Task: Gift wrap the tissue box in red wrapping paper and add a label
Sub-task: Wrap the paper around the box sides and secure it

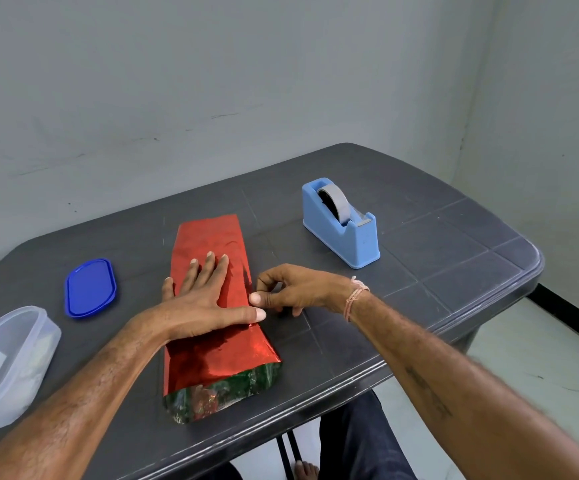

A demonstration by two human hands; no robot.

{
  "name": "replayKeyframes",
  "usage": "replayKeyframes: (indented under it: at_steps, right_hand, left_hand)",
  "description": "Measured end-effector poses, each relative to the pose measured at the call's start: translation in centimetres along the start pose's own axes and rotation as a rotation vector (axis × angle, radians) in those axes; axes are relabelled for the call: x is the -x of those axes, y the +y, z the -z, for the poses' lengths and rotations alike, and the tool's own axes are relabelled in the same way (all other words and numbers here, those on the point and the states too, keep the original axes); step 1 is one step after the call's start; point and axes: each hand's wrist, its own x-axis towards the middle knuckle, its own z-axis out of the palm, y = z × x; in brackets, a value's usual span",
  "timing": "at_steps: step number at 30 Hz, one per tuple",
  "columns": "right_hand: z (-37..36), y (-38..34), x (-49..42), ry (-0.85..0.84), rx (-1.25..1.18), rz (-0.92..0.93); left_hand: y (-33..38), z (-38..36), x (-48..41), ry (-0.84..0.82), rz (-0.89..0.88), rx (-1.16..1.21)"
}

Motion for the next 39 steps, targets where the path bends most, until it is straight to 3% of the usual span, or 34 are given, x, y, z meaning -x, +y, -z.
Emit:
replayKeyframes:
  at_steps: [15,39]
  right_hand:
    - [-0.6,0.4,-1.4,0.045,0.076,-0.007]
    - [-0.9,0.6,-2.1,0.200,0.393,-0.056]
  left_hand:
    - [-0.2,-0.1,0.0,-0.017,-0.007,-0.006]
    - [0.1,0.0,0.6,-0.055,-0.023,0.020]
